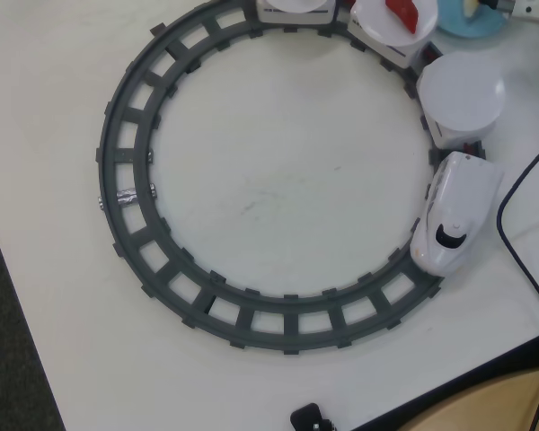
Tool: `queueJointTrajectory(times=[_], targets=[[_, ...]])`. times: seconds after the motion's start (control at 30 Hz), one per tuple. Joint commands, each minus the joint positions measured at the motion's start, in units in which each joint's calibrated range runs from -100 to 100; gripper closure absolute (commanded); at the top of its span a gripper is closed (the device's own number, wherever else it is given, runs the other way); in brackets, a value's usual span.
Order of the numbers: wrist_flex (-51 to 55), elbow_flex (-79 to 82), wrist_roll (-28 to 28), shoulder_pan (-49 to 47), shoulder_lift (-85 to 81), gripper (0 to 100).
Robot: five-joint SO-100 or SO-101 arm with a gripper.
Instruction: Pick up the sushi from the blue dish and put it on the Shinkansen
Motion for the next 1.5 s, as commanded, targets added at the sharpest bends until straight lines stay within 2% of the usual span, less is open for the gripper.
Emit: queueJointTrajectory(times=[0.0, 0.2, 0.57, 0.67, 0.77, 0.8, 0.87, 1.17, 1.3, 1.47], targets=[[4.7, -14.2, 0.4, -1.0, 4.5, 71], [4.2, -20.1, 0.1, -3.6, 9.7, 71], [1.6, -20.4, 0.3, -3.7, 13.3, 72], [0.7, -20.4, 0.3, -2.9, 13.8, 80], [0.6, -20.4, -0.1, -2.9, 13.6, 97], [0.7, -20.3, -0.2, -2.9, 13.1, 100], [1.7, -20.4, -0.3, -2.8, 11.8, 97], [18.8, -10.7, -2.2, -3.4, -16.7, 98], [22.4, 5.1, -2.2, -8.4, -34.5, 98], [18.7, 32.9, -2.2, -23.1, -56.4, 98]])
